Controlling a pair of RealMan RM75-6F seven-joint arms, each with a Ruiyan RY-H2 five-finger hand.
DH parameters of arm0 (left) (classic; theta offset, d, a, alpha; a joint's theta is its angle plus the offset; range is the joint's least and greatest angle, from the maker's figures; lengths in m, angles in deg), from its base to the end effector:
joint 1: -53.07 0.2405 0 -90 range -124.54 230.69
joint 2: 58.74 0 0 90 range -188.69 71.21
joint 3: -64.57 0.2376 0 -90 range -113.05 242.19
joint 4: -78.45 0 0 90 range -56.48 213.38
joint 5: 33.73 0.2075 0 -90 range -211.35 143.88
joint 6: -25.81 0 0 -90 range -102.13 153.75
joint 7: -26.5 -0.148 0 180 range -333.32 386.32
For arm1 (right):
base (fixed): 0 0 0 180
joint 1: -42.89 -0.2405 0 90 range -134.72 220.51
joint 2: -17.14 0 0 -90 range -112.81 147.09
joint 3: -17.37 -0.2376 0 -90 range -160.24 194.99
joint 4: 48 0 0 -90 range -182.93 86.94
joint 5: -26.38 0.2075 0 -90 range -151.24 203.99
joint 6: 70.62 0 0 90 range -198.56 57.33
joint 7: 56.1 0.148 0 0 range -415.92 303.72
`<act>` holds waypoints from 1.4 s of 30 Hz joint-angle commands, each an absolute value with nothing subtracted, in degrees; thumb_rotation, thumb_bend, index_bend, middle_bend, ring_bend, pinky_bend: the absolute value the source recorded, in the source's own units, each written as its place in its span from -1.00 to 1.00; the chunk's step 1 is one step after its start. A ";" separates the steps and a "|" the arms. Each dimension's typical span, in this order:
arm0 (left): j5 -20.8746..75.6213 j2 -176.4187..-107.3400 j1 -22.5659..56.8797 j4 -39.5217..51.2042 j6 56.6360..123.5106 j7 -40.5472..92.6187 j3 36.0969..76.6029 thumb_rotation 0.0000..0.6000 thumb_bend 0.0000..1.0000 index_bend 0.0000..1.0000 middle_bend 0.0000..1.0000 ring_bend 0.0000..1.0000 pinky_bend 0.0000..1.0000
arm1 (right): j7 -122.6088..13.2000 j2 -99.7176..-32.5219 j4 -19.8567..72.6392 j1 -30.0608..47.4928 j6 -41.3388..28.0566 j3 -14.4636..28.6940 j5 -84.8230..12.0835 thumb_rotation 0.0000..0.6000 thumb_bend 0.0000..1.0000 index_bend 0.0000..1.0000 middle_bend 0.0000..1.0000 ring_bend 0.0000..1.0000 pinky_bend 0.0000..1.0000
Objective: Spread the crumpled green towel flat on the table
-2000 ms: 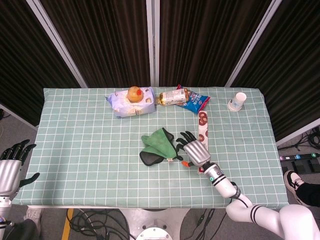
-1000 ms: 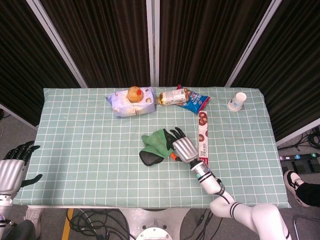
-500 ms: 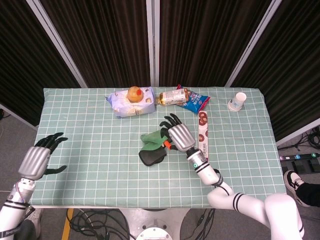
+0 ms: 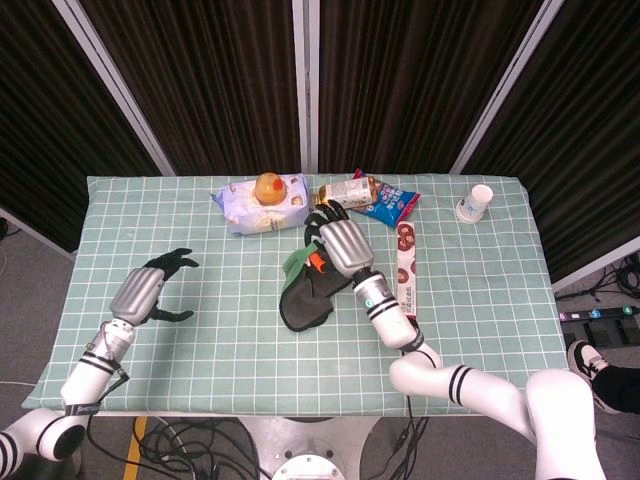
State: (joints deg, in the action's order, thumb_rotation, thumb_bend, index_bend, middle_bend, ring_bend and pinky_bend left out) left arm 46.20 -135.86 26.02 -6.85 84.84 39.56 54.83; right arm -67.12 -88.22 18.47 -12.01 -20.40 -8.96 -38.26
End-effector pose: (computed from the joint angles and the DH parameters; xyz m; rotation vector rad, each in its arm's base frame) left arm -0.2188 0.3034 0.0543 -1.6161 -1.2593 -1.1334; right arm -0.0263 -0.3964 -0.0449 1.7465 -1.0338 1.2757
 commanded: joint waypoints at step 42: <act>16.58 -157.03 10.77 -1.02 73.25 18.53 51.35 -0.31 -1.00 -0.06 -0.53 -0.59 -0.49 | -55.84 -78.13 19.31 -21.78 -36.98 -6.55 -37.80 0.92 -0.09 0.33 -0.45 -0.87 -1.00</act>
State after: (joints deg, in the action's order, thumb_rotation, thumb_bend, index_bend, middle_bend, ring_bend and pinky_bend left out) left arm 17.41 -156.36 11.11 -1.39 72.87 19.41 51.15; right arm -55.97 -77.87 19.49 -21.59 -37.28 -6.74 -37.96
